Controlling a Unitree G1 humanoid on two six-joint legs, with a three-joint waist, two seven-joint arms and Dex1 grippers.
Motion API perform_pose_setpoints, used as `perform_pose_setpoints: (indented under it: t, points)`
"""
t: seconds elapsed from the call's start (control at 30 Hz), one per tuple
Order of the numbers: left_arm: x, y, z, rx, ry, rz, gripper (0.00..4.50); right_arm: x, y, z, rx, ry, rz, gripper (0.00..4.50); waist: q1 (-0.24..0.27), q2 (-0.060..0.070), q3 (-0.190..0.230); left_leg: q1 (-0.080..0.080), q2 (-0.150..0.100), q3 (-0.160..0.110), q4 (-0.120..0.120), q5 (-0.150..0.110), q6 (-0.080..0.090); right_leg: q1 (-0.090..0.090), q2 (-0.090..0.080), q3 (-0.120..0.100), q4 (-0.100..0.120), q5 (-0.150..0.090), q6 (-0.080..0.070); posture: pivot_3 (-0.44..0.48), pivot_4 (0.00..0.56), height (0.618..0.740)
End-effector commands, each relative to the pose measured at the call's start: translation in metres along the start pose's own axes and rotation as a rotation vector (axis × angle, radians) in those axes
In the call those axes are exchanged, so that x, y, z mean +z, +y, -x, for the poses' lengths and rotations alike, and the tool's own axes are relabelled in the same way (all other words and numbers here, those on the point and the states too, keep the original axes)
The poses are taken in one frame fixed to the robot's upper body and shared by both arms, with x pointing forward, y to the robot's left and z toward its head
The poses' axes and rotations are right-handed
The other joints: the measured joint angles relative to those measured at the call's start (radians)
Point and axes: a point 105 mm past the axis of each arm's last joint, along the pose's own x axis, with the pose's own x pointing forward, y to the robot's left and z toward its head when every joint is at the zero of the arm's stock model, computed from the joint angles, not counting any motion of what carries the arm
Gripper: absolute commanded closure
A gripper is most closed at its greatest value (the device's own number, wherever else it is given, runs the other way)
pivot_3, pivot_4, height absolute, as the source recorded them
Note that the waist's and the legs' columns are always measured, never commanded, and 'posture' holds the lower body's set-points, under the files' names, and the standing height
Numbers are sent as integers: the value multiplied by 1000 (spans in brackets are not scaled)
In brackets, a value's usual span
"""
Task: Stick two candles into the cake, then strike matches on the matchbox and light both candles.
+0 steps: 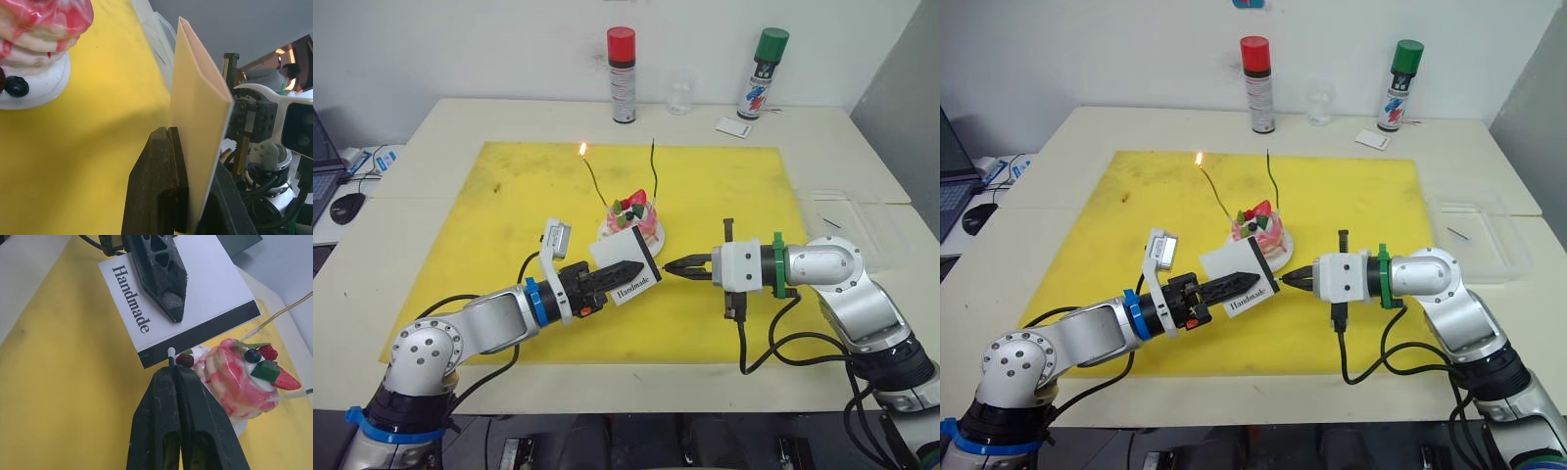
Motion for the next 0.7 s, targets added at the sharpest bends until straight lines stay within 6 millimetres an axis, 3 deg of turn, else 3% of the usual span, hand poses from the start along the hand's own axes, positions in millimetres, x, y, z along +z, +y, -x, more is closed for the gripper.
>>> perform_pose_setpoints:
  t: [0.03,0.7]
  points:
    - [2,-9,0,-39,1,-16,4500,12,-7,2,-31,-30,55,4458,0,0,0,0,0,0,0,0,0,0,0,0,0,0,0,0,150,740]
    - [-1,-15,-3,-57,14,-16,4500,1,0,-1,-5,17,59,4458,0,0,0,0,0,0,0,0,0,0,0,0,0,0,0,0,150,740]
